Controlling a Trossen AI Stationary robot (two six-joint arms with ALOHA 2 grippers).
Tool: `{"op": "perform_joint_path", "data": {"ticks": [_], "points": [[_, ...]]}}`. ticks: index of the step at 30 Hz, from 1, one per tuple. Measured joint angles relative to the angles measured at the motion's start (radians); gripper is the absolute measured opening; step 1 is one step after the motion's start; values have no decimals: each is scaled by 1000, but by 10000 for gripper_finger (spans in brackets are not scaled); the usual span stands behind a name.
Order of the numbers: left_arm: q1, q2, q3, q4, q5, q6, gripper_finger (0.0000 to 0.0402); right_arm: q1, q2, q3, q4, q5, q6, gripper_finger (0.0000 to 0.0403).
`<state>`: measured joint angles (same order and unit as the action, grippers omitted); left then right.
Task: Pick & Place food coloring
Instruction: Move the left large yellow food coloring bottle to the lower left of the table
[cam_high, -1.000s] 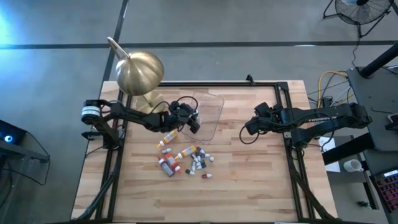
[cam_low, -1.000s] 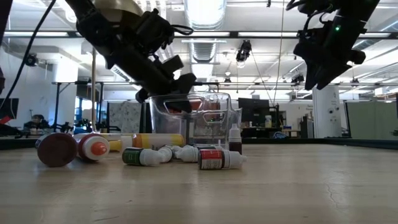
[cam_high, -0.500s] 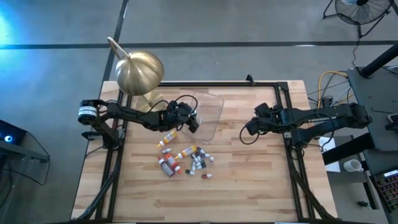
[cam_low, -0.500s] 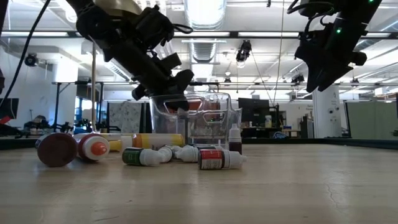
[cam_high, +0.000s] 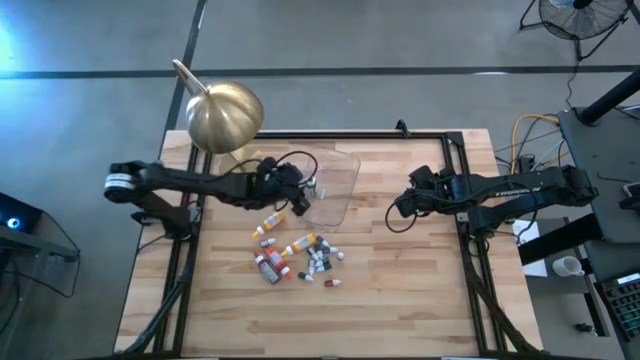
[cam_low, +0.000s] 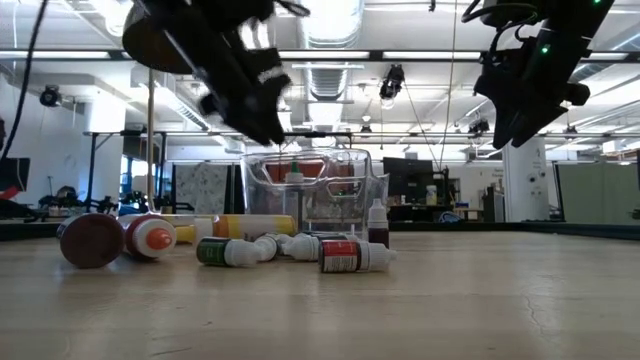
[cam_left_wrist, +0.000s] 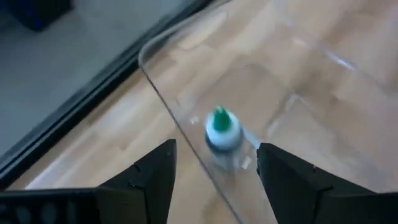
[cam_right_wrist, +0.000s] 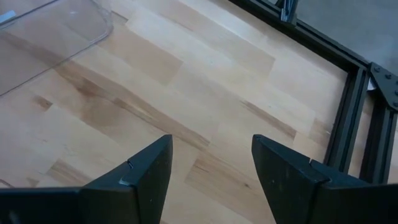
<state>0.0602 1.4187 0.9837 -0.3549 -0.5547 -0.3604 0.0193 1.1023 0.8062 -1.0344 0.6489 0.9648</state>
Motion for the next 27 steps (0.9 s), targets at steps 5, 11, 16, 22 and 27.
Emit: {"op": "perform_joint_path", "data": {"ticks": [5,11,16,22,27], "points": [[-84,-144,-50,-176,210,-119,197,0,0,-3,1,1,-4,214],[-241,-262,-203,-186,239,-298,197,-1,0,-5,3,5,-8,215],[-360,-276,-316,-181,131,-378,197,0,0,-5,6,6,-7,214],[-414,-276,-440,-180,104,-573,197,0,0,-5,16,6,-6,214],[-416,-277,-508,-115,48,-589,197,0,0,-5,22,6,-4,214]]}}
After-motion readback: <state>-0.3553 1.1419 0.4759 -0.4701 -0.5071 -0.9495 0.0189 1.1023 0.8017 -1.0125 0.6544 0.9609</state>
